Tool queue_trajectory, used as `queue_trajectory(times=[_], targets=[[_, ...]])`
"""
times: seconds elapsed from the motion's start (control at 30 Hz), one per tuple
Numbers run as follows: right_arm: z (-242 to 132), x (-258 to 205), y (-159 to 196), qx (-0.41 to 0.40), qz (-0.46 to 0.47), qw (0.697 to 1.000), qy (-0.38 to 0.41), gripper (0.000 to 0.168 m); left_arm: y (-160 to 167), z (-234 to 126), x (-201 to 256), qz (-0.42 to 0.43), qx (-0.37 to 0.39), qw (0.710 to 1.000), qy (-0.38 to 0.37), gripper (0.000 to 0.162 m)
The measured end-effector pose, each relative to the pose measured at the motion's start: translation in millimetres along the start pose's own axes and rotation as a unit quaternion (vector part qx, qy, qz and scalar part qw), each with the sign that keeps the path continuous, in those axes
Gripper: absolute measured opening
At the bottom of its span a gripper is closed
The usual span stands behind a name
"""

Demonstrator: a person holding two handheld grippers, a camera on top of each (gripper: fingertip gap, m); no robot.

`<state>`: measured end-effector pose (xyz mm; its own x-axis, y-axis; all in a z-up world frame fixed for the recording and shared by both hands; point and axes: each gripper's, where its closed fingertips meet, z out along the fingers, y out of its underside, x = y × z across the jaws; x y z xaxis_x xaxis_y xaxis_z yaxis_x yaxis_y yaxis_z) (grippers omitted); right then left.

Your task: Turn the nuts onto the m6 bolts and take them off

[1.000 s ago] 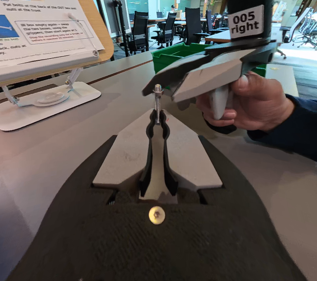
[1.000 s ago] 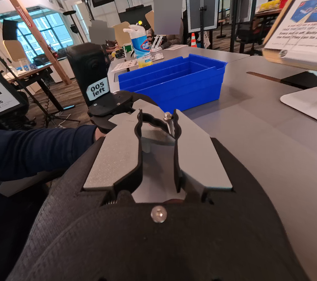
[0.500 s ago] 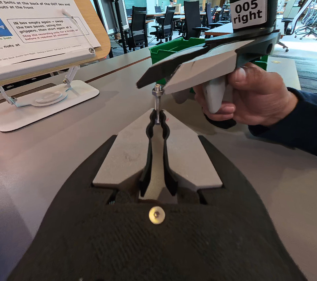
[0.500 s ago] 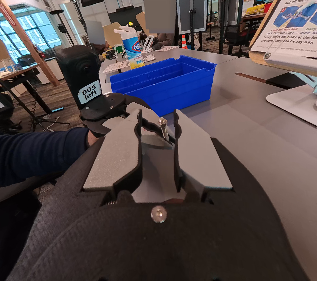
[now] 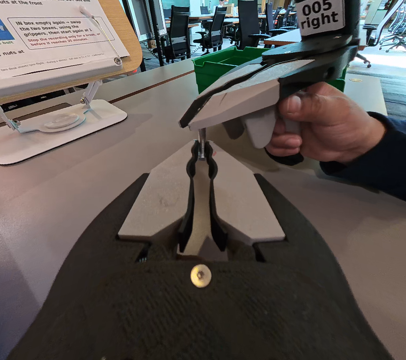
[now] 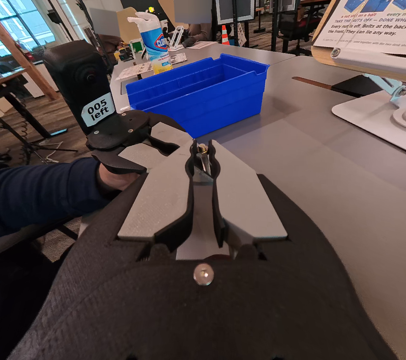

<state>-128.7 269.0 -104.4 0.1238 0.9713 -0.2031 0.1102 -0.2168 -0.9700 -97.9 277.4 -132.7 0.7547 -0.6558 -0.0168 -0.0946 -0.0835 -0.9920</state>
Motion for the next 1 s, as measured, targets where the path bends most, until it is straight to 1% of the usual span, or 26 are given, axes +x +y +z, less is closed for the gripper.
queue_trajectory(times=[0.17,0.37,0.4,0.53,1.0], targets=[[-0.2,-2.8,-1.0,0.004,0.012,1.0,-0.013,0.007,-1.5,-0.7,0.0,-0.017,0.007,1.0,0.009,0.005],[0.4,-4.0,-0.2,0.001,0.01,1.0,-0.016,0.007,2.9,2.3,0.4,-0.03,-0.006,0.999,0.018,0.008],[0.4,-4.3,-0.3,0.002,0.01,1.0,-0.017,0.007,2.6,2.0,2.0,-0.028,-0.006,0.999,0.023,0.003],[0.9,-5.3,0.0,0.002,0.013,1.0,-0.022,0.007,3.4,2.0,2.8,-0.01,-0.011,1.0,0.02,0.002],[0.1,-6.1,-1.1,0.004,0.005,1.0,-0.022,0.007,1.9,1.5,4.8,-0.048,-0.002,0.998,0.043,0.003]])
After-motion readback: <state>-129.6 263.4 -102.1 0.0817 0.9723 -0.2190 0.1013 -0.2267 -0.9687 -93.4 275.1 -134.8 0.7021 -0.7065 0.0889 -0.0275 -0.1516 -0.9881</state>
